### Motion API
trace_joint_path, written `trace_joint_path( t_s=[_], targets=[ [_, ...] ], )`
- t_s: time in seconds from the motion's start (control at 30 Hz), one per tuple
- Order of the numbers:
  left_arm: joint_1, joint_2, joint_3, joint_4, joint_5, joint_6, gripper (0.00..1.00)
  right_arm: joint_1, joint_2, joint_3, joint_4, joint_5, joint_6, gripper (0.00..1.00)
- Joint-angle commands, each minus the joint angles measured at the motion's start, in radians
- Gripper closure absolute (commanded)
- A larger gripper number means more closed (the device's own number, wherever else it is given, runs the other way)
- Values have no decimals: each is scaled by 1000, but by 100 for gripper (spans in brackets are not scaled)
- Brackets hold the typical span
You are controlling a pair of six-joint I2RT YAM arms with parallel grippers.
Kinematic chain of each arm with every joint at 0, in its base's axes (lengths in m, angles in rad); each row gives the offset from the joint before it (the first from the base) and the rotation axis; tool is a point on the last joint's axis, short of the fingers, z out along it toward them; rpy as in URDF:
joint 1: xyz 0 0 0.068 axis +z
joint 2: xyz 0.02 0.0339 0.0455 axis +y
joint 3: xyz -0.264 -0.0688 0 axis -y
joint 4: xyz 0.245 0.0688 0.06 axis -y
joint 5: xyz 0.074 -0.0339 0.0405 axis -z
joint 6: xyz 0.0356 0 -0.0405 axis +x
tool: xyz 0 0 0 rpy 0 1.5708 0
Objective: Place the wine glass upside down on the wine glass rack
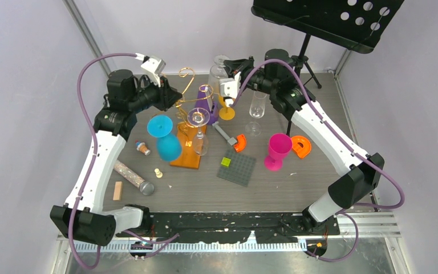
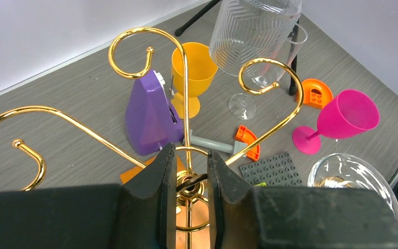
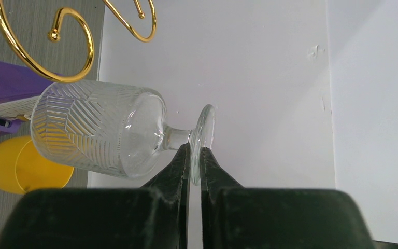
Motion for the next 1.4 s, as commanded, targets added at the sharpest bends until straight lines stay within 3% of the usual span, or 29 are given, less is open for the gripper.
trace_joint_path(
  t_s=[0.0, 0.6, 1.37],
  targets=[
    [4, 0, -8, 49, 21, -6, 93, 0, -13, 67, 115, -49, -29, 95],
    [3, -3, -43, 65, 52, 3, 100, 75, 120, 191, -14, -93, -177, 95],
    [4, -3, -46, 60, 39, 10, 100, 155, 68, 161, -192, -103, -352, 95]
  ],
)
